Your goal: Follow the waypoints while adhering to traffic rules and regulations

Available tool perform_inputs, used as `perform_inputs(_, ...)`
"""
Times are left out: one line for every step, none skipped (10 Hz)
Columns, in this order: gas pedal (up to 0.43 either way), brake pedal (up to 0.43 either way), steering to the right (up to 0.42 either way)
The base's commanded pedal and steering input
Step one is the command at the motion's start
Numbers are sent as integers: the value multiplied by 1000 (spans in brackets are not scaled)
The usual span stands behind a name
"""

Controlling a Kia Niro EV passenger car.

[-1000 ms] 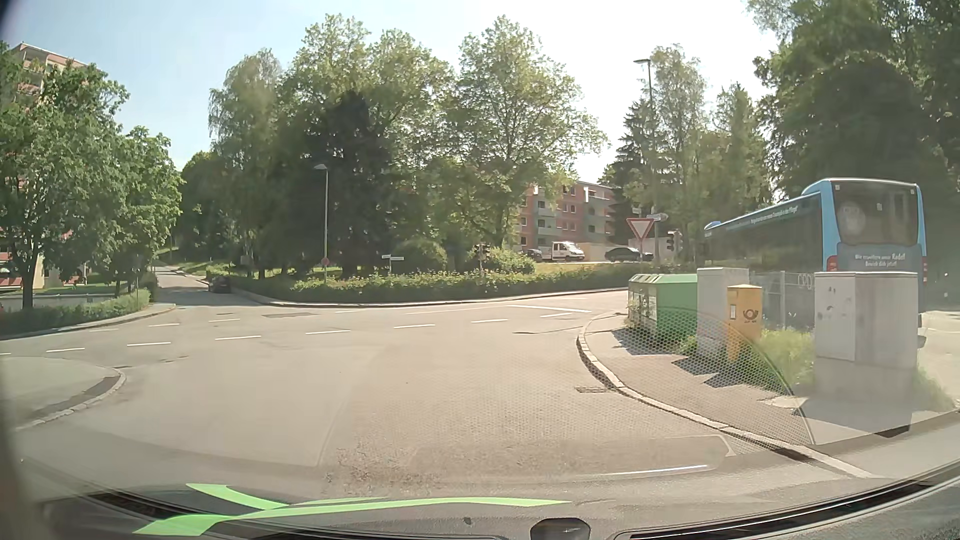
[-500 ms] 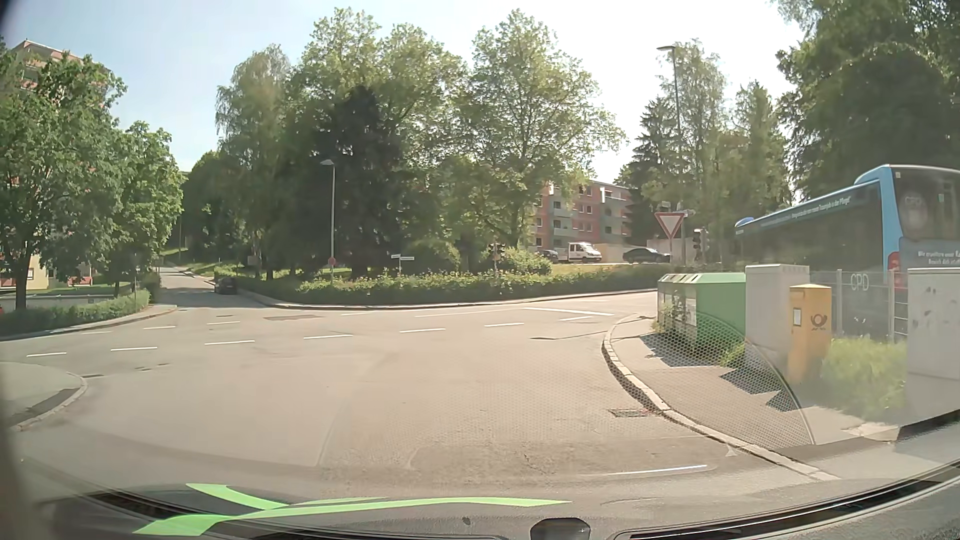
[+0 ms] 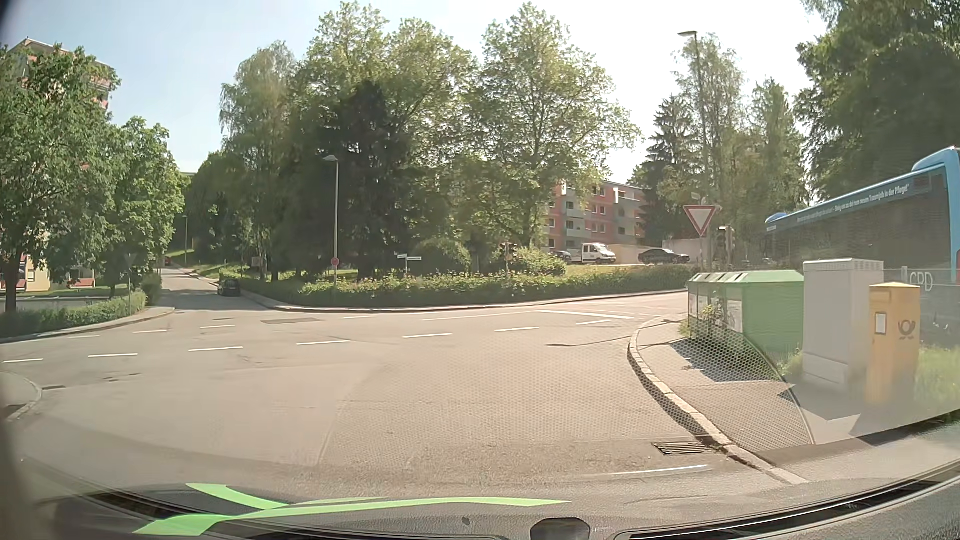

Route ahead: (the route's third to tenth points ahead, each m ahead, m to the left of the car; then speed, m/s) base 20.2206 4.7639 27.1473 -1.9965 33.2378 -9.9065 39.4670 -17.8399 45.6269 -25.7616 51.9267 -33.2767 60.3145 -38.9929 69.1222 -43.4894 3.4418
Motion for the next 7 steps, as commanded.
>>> perform_inputs(0,0,-25)
perform_inputs(0,0,-19)
perform_inputs(0,0,-14)
perform_inputs(0,0,-10)
perform_inputs(0,0,-5)
perform_inputs(0,0,-4)
perform_inputs(0,0,-2)
